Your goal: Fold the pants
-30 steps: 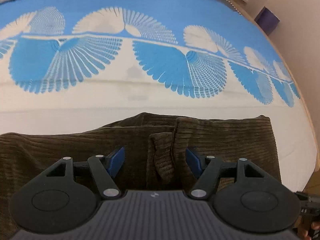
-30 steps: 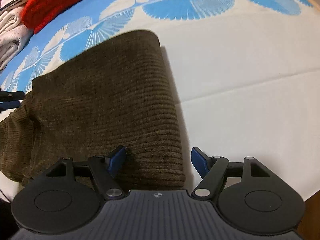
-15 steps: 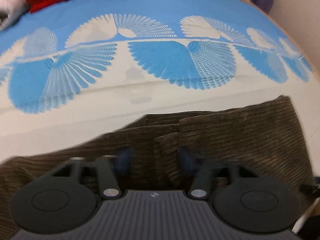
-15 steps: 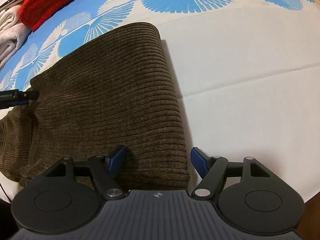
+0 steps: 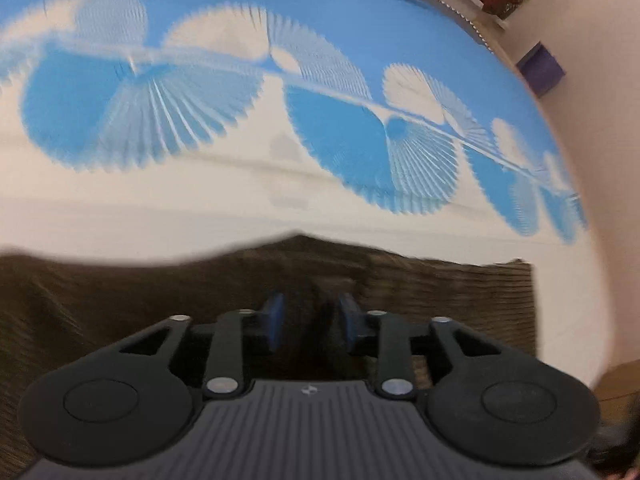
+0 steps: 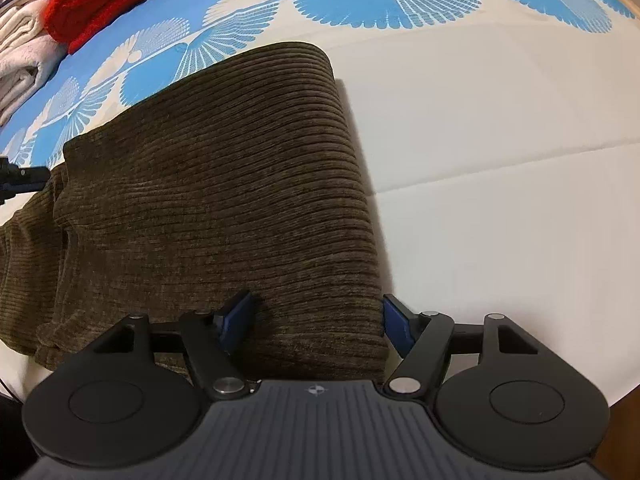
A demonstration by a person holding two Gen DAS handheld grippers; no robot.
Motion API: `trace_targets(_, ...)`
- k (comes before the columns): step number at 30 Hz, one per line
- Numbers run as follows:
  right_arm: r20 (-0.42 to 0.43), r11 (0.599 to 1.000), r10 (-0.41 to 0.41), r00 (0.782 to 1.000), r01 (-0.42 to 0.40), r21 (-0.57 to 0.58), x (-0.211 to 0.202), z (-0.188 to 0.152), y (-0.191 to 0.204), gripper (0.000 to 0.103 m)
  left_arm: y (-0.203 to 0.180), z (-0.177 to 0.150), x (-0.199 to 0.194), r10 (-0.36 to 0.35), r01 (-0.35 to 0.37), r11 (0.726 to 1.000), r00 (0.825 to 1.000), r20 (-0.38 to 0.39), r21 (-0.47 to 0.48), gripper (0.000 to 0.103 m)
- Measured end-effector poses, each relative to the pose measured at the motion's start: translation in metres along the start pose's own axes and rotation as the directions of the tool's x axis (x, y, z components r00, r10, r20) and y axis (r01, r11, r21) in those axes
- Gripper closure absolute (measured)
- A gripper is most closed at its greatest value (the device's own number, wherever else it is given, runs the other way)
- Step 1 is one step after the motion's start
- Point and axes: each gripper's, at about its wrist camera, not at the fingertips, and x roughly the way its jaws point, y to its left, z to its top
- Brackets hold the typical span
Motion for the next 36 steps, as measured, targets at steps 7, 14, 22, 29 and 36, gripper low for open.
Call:
trace_targets(7,-0.006,1.0,0.01,1.0,-0.01,0.004,0.001,0.001,-0.002,0.032,-0.005,-0.004,0.03,-0.034,0.033,0.999,0.998,-0.054,-0.008,0.046)
trace_targets(14,-0.018,0.999,0.034,0.999,-0.033,0.012,0.002,-0.001,-0.007,0.032,-0.032,-0.014,0.036,-0.016,0.027,0.993,0.995,-0.096,0.111,0.047)
trace_targets(22,-0.006,1.0,0.029,1.0,-0.029,-0.005,-0.001,-0.002,-0.003,0.037,-0.052,-0.014,0.0,-0.019,0.011,0.975,0.999,0.033,0.222,0.088)
trace_targets(29,0.016,1.0,0.019,1.0,-0.019,-0.019,-0.006,-0.005,-0.002,0.046,-0.063,-0.015,0.01,0.2,-0.204,0.932,0.979,0.044,0.301,0.083)
trace_targets(36,-0.009,1.0,0.027,1.0,-0.027,0.012,-0.007,-0.007,-0.008,0.042,-0.069,-0.034,-0.015,0.049,-0.031,0.938,0.998,-0.041,0.345,0.078)
